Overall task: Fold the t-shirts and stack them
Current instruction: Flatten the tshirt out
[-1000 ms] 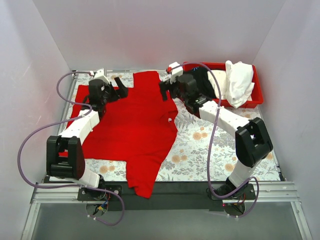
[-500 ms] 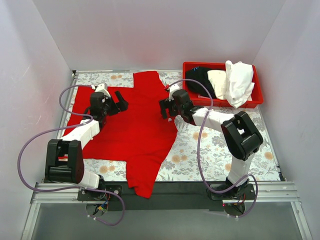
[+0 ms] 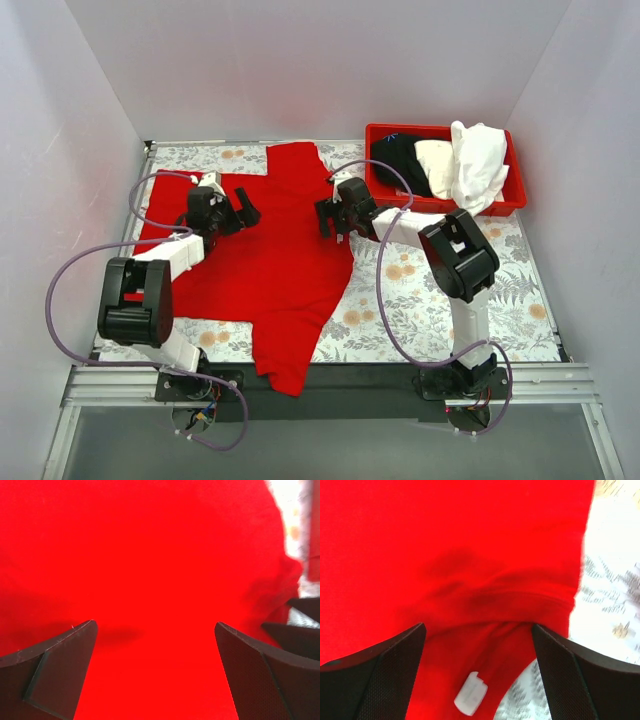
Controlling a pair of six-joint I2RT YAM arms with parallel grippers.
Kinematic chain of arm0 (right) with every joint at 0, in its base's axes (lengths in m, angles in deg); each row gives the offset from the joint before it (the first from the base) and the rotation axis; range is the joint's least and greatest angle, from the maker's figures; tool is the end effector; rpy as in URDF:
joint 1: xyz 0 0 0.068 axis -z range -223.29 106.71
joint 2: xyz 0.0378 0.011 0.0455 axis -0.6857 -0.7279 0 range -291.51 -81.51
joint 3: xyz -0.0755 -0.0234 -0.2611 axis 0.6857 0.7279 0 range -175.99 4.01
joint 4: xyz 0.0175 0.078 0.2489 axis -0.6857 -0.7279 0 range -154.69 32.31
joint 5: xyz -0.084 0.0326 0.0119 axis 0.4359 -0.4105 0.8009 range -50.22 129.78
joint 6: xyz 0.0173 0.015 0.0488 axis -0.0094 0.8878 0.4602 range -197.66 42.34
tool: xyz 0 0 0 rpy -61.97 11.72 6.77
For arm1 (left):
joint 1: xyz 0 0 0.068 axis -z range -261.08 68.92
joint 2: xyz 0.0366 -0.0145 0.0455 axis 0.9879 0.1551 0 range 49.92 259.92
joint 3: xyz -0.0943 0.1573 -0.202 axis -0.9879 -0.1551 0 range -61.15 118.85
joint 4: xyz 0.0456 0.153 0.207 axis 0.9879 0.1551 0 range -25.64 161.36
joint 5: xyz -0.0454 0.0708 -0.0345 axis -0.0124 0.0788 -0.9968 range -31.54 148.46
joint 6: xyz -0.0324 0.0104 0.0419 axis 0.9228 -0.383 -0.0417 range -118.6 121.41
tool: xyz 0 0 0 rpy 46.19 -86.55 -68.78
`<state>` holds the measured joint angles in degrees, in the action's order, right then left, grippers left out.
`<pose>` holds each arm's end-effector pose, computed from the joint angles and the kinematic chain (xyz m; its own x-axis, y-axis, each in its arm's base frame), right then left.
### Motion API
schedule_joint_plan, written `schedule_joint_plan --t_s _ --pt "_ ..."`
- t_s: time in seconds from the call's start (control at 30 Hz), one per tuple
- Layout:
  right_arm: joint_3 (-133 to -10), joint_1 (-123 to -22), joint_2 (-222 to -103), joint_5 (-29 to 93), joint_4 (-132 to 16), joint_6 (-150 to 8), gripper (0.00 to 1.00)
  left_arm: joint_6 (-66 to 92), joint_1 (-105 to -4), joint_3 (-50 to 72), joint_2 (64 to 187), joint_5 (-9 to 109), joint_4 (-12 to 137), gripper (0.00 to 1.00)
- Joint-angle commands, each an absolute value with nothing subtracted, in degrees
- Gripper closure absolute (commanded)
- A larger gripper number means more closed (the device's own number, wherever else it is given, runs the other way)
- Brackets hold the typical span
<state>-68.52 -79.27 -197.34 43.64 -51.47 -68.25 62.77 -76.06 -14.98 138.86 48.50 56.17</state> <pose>0.3589 0.2576 0.1608 -0.5701 -0.2123 -0.7937 -0.4556 0.8856 0.0904 0.3237 -0.0346 0.1933 -0.4710 -0.8264 -0.3085 -0.3869 0.5079 -0.7696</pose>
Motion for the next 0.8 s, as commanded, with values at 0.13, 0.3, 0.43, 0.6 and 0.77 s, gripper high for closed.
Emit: schedule_joint_plan --t_s 0.13,0.3,0.43,0.6,0.77 --pt "-78.3 -74.1 -204.5 38.1 -55.6 -65.8 0.21 63.2 -76.0 -10.8 145.1 46.5 54.5 0.02" --pt "-88.4 -71.8 -210.3 36.1 -60.6 -66.8 0.21 63.9 -76.0 -8.0 149.5 45.8 53.7 0.02" --pt "-94.8 -69.8 -213.9 34.3 -62.1 -66.6 0.21 64.2 -76.1 -5.6 152.5 45.2 52.5 0.02" --pt "-101.6 -69.6 -216.2 26.5 -61.6 -68.2 0.22 63.4 -76.0 -4.2 149.2 46.5 51.6 0.02" --pt "-99.4 -72.3 -210.6 25.4 -59.5 -71.6 0.22 63.2 -75.9 -10.6 133.9 59.7 52.8 0.02"
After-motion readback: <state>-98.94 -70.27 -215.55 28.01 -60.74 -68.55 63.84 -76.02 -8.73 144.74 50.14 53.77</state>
